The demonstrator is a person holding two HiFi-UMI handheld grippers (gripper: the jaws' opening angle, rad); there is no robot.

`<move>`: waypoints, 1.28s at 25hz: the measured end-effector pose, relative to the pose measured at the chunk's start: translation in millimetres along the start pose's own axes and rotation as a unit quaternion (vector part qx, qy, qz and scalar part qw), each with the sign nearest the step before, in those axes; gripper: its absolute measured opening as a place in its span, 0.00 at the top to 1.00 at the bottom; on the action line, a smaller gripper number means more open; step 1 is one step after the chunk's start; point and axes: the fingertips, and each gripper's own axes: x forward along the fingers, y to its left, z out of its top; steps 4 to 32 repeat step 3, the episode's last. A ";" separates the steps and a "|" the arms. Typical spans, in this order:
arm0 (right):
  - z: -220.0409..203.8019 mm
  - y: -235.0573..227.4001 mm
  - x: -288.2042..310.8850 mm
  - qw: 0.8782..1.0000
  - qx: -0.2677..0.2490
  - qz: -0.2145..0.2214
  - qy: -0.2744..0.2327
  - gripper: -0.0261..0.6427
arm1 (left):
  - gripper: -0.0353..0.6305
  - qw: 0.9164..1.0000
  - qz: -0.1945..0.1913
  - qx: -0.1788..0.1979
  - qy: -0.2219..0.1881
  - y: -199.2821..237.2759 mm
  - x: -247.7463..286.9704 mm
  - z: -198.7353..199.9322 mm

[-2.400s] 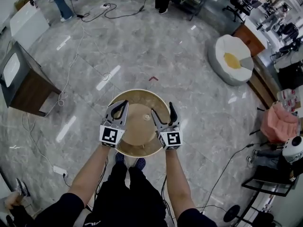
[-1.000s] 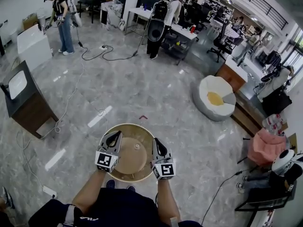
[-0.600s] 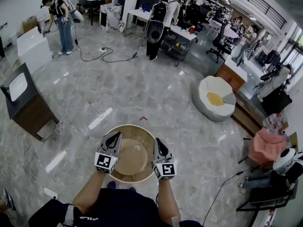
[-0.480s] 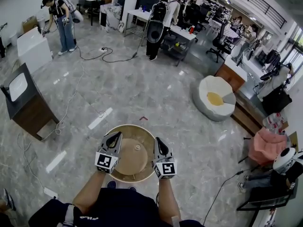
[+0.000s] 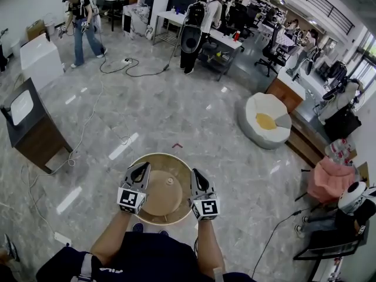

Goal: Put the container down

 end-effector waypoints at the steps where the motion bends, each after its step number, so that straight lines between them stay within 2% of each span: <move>1: 2.0 -1.0 1.0 1.000 -0.002 0.000 -0.002 0.92 | 0.91 1.000 0.000 0.000 -0.002 0.0 0.8 -0.3; 32: 6.7 -3.0 3.8 1.000 -0.006 0.000 -0.007 0.92 | 0.91 1.000 0.000 0.001 -0.008 0.3 3.2 -0.4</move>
